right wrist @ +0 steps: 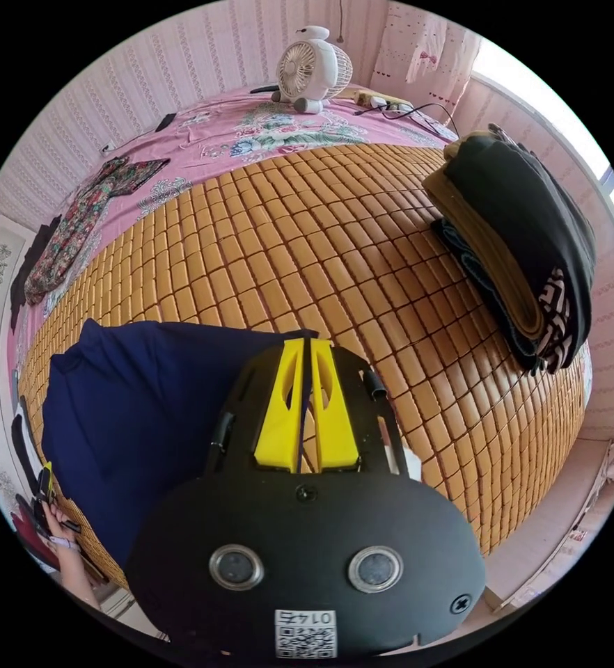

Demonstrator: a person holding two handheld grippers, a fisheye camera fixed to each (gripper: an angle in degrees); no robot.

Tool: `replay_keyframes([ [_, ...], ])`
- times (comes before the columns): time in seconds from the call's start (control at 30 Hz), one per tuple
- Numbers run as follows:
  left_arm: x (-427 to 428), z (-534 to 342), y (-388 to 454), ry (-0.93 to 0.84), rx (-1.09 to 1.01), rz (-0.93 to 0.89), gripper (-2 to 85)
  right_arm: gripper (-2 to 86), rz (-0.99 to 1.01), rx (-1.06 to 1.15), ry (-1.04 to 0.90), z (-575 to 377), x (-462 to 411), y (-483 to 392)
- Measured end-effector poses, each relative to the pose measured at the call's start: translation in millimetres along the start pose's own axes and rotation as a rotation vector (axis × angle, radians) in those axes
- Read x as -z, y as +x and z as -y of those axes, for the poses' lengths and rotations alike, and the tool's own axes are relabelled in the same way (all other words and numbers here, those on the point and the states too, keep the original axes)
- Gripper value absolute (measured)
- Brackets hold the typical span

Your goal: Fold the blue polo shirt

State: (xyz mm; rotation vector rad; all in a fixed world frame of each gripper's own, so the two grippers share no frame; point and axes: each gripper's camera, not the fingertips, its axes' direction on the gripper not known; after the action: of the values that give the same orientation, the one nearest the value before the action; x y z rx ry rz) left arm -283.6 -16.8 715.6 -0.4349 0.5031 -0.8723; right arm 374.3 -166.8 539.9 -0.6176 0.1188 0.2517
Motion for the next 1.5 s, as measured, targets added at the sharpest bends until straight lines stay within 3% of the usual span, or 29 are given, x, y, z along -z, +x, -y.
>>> replay_keyframes([
  [0.2, 25.4, -13.7, -5.0, 0.009, -0.049, -0.047, 3.3, 5.4, -0.018, 0.173, 0.133, -28.6, 46.5, -41.2],
  [0.5, 8.5, -48.5, 4.4, -0.108, -0.153, -0.002, 8.2, 5.7, 0.337, 0.906, 0.216, -140.8, 75.3, -276.8],
  [0.73, -7.4, -46.8, 7.6, -0.089, -0.162, 0.008, 5.9, 8.4, 0.431, 1.239, 0.04, -198.8, 42.9, -444.1],
  [0.97, -19.3, -47.4, 11.6, -0.093, -0.168, -0.015, 5.2, 5.9, 0.314, 1.185, -0.057, -206.5, 13.3, -505.0],
  [1.2, -29.4, -47.0, 19.5, -0.081, -0.133, -0.058, 0.1, 0.3, 0.332, 1.186, -0.008, -197.2, 10.4, -481.7],
  [1.37, -15.4, -53.5, 65.1, 0.014, -0.311, -0.12, -0.5, 0.5, 0.663, 0.978, 0.142, -154.6, 61.9, -368.8],
  [1.5, -10.1, -82.0, 117.1, 0.009, -0.492, -0.229, 3.6, 3.5, 0.66, 0.78, 0.187, -138.1, 73.3, -261.8],
])
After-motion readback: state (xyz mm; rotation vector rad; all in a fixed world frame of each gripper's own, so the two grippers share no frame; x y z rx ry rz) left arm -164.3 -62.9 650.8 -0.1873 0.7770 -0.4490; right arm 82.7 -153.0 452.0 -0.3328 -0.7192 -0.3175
